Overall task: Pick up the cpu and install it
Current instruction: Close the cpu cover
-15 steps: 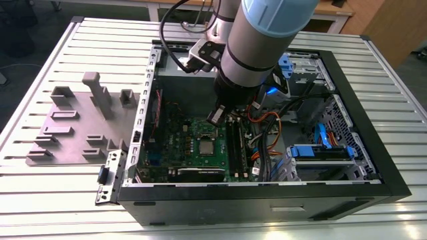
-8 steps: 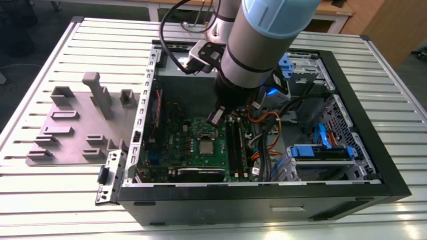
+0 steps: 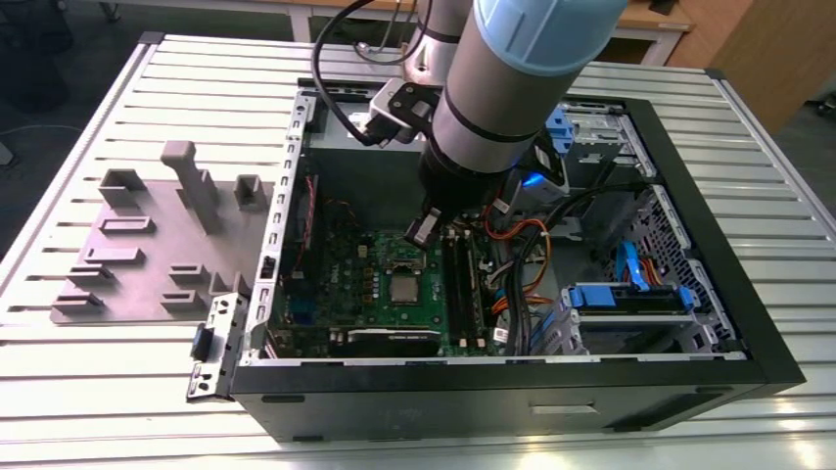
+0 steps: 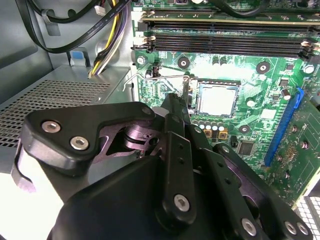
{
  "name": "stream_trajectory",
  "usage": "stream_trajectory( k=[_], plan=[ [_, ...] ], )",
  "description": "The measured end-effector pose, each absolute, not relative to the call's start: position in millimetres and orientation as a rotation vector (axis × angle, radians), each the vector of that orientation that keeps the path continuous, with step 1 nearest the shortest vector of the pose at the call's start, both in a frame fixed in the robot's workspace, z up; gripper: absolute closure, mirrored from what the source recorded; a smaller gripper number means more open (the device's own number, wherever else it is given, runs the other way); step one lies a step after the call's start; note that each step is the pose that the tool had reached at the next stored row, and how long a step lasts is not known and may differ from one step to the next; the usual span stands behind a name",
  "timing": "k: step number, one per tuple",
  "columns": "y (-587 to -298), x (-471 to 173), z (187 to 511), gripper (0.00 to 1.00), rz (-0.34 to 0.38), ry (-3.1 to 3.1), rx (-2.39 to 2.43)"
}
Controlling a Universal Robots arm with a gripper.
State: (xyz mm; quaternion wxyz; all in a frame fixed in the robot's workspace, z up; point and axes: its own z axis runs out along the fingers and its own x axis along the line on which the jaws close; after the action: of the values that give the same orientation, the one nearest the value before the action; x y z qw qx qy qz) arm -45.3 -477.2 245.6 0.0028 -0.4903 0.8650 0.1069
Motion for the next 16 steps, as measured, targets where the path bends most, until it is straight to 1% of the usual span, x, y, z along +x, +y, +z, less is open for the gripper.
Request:
stream_trajectory(
  k=[16],
  plan=[
    [-487.6, -47.4, 245.6, 0.89, 0.331, 2.687, -1.578]
  ],
)
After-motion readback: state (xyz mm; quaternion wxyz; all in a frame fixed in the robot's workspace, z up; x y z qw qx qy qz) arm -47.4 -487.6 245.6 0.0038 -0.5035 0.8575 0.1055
